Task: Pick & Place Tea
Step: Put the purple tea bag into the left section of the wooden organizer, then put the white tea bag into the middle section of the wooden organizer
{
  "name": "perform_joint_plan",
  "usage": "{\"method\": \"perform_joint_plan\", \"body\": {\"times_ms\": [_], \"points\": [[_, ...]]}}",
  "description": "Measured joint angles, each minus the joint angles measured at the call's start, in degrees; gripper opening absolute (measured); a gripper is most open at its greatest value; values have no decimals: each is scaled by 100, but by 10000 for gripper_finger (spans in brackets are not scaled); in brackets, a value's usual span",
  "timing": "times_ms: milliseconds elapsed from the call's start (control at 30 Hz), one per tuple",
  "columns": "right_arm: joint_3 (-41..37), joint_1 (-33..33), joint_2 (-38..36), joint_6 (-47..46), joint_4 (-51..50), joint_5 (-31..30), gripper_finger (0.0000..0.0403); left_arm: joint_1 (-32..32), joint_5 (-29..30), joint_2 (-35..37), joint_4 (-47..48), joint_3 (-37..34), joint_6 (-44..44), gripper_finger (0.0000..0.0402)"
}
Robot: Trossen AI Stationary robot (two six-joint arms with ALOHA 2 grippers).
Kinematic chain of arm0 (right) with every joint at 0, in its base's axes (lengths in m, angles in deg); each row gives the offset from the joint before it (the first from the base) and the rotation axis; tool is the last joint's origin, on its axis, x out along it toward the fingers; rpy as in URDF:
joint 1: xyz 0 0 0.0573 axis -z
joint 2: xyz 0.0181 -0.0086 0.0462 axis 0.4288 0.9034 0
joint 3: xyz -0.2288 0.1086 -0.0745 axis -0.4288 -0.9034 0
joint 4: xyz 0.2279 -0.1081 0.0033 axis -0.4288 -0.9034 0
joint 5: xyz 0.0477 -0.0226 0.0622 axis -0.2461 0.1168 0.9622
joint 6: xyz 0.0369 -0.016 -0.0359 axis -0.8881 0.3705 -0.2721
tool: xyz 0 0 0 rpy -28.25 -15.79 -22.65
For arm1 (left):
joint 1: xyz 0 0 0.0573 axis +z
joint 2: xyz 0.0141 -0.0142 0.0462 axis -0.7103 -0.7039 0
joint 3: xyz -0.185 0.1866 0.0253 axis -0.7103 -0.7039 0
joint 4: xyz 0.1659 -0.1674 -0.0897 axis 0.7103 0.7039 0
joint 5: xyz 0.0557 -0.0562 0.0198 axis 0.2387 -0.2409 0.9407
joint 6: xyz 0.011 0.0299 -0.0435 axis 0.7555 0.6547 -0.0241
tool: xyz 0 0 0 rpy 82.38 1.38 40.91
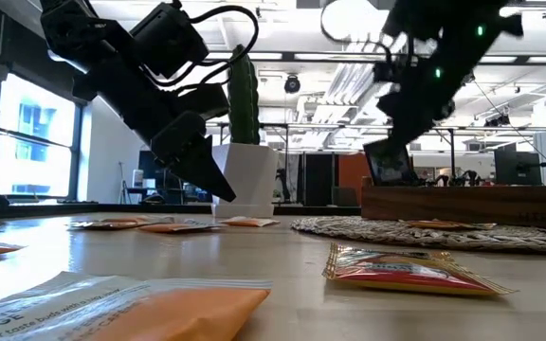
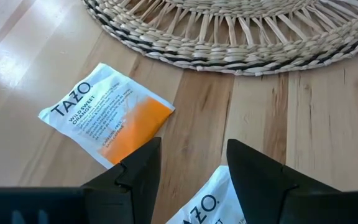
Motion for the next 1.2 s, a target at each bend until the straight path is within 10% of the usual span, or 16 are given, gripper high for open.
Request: {"method": "perform_joint_plan", "body": {"times_ms": [833, 1200], "points": [[-838, 783, 0, 1406, 1636, 305, 91, 0, 11, -1, -105, 0, -1, 182], [494, 513, 0, 2216, 1132, 500, 114, 0, 9, -1, -107, 0, -1, 182]]}}
